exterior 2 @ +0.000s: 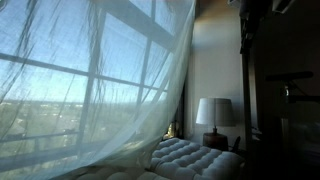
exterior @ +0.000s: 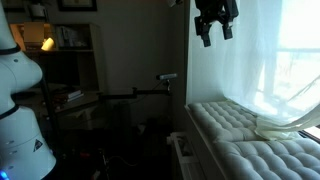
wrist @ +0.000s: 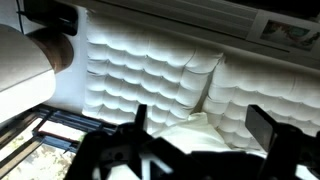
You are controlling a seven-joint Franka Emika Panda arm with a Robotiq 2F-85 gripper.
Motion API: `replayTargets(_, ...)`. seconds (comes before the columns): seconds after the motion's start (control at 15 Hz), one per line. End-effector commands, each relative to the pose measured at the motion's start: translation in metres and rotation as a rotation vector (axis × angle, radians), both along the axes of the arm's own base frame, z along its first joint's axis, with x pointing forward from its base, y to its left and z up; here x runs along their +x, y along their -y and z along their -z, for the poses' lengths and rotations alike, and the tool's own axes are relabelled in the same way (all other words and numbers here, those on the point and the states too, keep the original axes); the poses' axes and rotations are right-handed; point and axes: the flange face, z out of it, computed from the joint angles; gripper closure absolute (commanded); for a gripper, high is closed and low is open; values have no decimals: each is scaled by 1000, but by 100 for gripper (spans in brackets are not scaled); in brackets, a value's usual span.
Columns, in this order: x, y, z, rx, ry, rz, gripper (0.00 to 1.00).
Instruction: Open the curtain
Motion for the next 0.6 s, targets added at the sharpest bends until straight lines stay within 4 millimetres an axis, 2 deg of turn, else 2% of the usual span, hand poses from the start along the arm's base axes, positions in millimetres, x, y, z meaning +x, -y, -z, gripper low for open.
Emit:
replayTargets(0.0,1,0,0,-2,-2,-9,0)
replayTargets(0.4,1,0,2,-3,-7,-12,0)
replayTargets(0.53,-18,-9,-13,4,62,-33,0)
